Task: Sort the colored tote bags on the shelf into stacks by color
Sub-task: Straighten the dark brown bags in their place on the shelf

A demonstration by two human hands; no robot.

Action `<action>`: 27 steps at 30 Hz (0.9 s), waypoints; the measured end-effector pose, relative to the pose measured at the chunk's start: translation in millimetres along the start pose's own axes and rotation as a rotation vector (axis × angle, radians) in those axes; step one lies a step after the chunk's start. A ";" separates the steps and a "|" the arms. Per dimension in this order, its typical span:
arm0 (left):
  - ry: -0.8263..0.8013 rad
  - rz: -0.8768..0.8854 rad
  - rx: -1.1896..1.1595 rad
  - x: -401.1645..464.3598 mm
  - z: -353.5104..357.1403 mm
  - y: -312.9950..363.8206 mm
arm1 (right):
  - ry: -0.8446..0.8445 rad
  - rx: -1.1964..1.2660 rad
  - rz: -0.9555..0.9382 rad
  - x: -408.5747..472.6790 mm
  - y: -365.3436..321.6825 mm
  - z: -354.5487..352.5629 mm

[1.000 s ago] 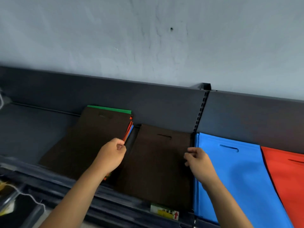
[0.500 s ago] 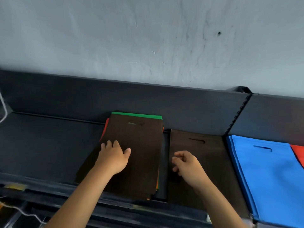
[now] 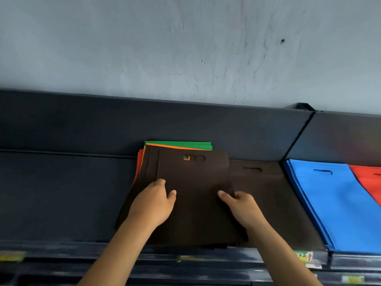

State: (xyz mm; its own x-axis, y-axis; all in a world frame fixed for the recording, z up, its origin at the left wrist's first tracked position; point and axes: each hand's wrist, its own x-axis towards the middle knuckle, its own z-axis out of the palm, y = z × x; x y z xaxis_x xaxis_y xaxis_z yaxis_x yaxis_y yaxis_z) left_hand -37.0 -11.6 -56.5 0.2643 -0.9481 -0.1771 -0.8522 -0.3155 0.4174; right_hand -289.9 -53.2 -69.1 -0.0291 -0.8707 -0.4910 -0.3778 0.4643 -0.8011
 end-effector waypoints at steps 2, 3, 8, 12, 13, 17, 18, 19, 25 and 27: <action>0.042 -0.002 0.010 3.2 0.0 -5.2 | 0.059 0.021 -0.001 -1.9 -1.7 -0.3; 0.036 -0.016 0.030 6.0 0.3 -8.4 | 0.101 0.014 -0.019 0.1 0.3 -0.2; -0.040 0.046 -0.037 8.7 -1.6 -9.6 | 0.085 0.040 -0.064 6.8 5.3 2.8; 0.052 0.036 0.024 6.4 -4.4 -14.5 | 0.003 0.111 -0.046 6.2 2.4 0.3; 0.057 0.013 0.050 6.7 -4.4 -17.4 | -0.009 0.128 -0.043 5.3 1.2 0.3; 0.021 0.013 0.022 7.3 -0.9 -15.8 | -0.066 0.206 -0.020 0.3 -3.1 0.8; 0.031 0.025 -0.004 8.1 -0.7 -13.1 | -0.078 0.222 -0.014 -0.8 -3.9 0.5; 0.038 0.033 -0.029 9.5 -0.7 -11.0 | -0.084 0.238 -0.010 -1.7 -4.6 -0.1; 0.109 0.030 -0.046 16.2 -8.5 -3.6 | -0.056 0.291 -0.038 -2.9 -9.6 -12.5; 0.089 0.044 -0.045 16.2 -4.9 3.6 | -0.046 0.264 -0.057 -0.7 -10.0 -17.9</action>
State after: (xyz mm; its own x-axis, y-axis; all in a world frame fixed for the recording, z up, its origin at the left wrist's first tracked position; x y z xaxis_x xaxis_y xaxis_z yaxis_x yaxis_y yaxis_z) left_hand -33.5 -28.3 -53.6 0.2680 -0.9603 -0.0782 -0.8435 -0.2730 0.4626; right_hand -302.7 -60.1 -54.6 0.0301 -0.8912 -0.4526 -0.1226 0.4461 -0.8866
